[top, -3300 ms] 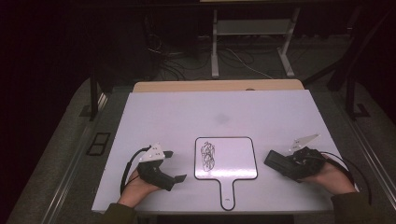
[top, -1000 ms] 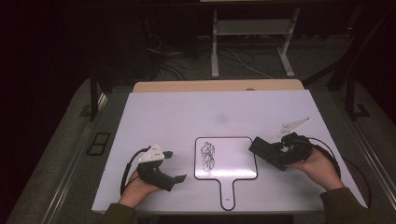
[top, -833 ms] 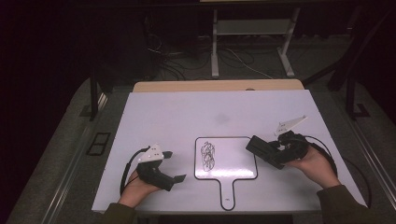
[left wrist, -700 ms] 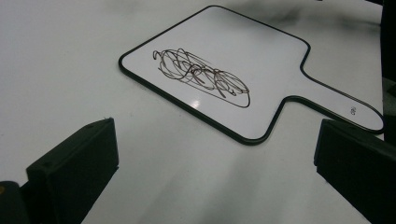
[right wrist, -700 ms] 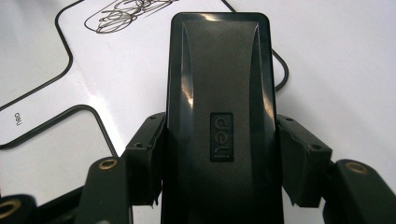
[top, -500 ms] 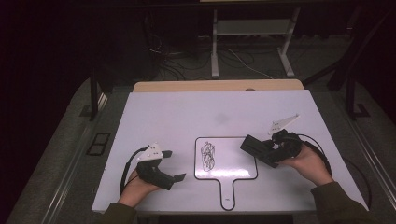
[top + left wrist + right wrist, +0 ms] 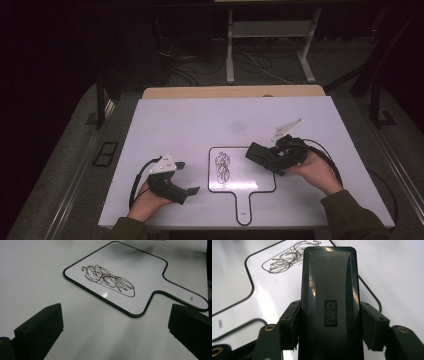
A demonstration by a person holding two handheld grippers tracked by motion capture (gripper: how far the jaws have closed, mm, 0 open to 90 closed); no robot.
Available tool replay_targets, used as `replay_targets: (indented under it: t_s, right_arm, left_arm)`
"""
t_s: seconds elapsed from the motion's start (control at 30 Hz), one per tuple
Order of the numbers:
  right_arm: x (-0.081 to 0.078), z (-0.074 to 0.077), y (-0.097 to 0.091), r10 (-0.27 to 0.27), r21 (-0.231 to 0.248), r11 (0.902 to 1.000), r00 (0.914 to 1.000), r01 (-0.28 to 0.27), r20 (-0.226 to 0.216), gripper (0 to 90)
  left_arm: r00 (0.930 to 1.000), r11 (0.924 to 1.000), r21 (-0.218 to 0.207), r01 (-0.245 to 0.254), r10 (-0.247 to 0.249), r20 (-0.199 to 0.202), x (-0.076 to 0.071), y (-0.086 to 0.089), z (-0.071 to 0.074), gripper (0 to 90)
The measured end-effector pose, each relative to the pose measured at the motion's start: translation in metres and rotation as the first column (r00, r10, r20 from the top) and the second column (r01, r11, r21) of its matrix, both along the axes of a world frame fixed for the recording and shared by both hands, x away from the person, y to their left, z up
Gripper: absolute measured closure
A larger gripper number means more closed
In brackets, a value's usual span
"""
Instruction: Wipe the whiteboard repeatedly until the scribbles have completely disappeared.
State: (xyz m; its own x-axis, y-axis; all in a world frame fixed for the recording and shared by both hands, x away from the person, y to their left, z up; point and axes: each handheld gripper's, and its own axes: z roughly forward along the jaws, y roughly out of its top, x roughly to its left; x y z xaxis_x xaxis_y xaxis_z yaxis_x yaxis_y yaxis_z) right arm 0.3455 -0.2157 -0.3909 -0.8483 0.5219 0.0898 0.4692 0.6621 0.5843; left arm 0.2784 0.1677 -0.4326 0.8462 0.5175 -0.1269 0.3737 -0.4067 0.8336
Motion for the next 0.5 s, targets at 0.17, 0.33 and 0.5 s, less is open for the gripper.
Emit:
replay_targets:
  t_s: [0.17, 0.33, 0.5]
  right_arm:
    - [0.003, 0.001, 0.013, 0.015, -0.013, 0.9998, 0.9999, -0.015, 0.008, 38.2]
    - [0.007, 0.001, 0.027, 0.021, -0.025, 0.9995, 0.9997, -0.021, 0.016, 38.3]
    - [0.013, -0.002, 0.042, 0.037, -0.043, 0.9984, 0.9991, -0.036, 0.023, 38.2]
  left_arm:
    - [1.0, 1.0, 0.002, 0.001, -0.001, 0.001, 0.0, 0.0, 0.0, 0.0]
    - [1.0, 1.0, -0.001, 0.002, -0.002, 0.002, 0.001, 0.001, 0.0, 0.0]
    - [1.0, 1.0, 0.003, 0.002, -0.002, -0.002, 0.001, 0.0, -0.001, 0.0]
